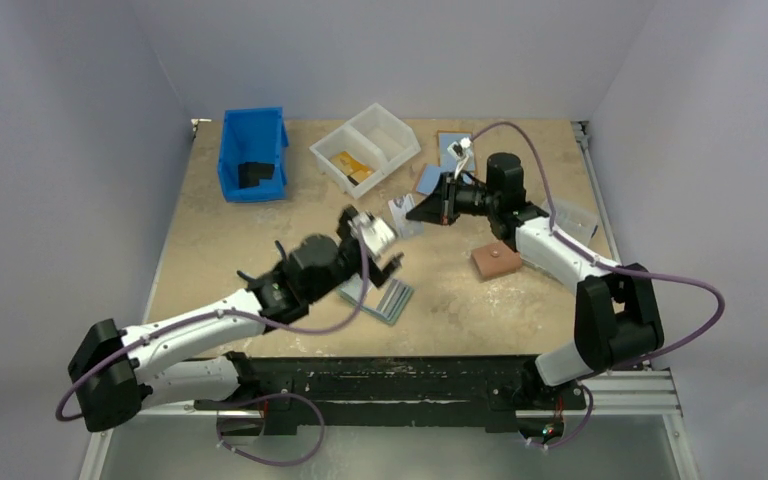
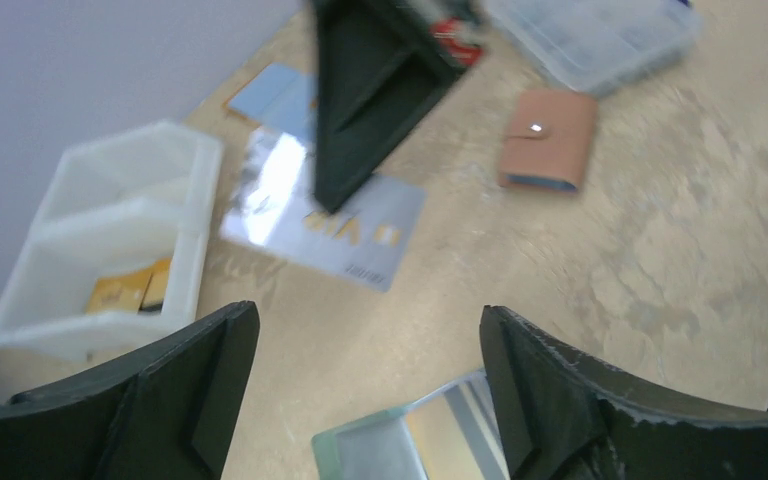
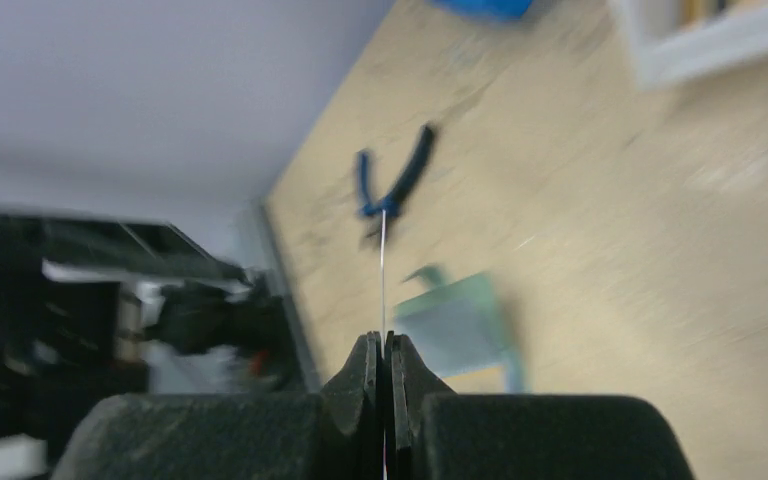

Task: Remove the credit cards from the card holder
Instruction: Place the credit card in the storage box.

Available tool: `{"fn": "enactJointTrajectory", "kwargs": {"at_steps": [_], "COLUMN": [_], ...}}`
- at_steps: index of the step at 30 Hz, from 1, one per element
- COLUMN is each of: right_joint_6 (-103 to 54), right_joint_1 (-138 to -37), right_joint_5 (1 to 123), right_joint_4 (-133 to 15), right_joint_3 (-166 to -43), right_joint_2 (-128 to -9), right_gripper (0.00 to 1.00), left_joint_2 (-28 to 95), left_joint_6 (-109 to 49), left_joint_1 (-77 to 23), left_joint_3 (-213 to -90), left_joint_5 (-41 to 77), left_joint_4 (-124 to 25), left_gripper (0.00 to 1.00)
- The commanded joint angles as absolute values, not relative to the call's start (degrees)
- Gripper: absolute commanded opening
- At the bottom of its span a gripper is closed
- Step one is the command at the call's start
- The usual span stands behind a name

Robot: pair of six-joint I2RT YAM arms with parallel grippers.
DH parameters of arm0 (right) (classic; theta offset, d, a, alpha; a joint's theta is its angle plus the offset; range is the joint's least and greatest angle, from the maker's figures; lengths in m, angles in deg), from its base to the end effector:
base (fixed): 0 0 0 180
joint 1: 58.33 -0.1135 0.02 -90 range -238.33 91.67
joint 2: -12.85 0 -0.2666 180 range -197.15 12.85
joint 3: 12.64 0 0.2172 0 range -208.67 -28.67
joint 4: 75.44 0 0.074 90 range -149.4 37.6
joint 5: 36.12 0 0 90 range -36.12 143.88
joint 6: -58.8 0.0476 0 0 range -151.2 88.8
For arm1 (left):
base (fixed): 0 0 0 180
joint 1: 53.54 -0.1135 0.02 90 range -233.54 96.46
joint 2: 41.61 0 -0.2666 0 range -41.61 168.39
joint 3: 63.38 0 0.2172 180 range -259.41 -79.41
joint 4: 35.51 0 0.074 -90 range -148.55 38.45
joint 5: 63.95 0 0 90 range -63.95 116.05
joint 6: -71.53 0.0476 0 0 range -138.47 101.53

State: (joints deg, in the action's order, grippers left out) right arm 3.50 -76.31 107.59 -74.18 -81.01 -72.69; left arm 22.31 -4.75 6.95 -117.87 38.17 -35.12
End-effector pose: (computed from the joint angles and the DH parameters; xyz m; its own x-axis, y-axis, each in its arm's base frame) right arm 0.2770 0.1302 0.2829 -0.7653 0.1059 -0.6349 -0.5770 0.3243 0.7496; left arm 0.1250 -0.2005 0.2984 0.1024 0.2899 -0.9516 0.7457 0.6107 0.2663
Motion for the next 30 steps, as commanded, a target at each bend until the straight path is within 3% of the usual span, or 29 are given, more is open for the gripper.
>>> {"fn": "enactJointTrajectory", "kwargs": {"at_steps": [1,4,7,12,24,30], "right_joint_6": [-27.3,-30.8,-32.5,-27.9,-25.6,-24.9], "right_joint_1": [-76.7,-76.6,-76.6,-76.8,-76.9,-76.9], "right_joint_5": [91.9,87.1,82.9,77.3,76.6,77.2], "right_joint_4": [-59.8,-58.1,-57.1,-56.2,-48.7,-47.7], "right_joint_3": [-93.9,-102.9,-112.2,-127.6,-162.9,-168.1], "right_joint_2": [-73.6,-79.5,-87.5,-100.5,-127.7,-133.4], "right_gripper": [0.00,0.00,0.00,0.00,0.00,0.00], "left_joint_2": [19.7,23.1,26.6,24.5,19.5,19.6], "left_joint_6": [-25.9,-29.5,-28.8,-25.2,-23.0,-23.1], "left_joint_1": [-6.7,-13.9,-17.3,-17.7,-17.7,-17.7], "left_joint_3": [-126.2,-130.6,-134.4,-131.0,-128.9,-128.8], "left_joint_5": [27.1,24.3,28.7,36.7,42.7,42.9], "left_joint_4": [-50.3,-56.4,-62.3,-62.3,-62.3,-62.3], "left_gripper": [0.91,0.93,0.93,0.93,0.94,0.94]}}
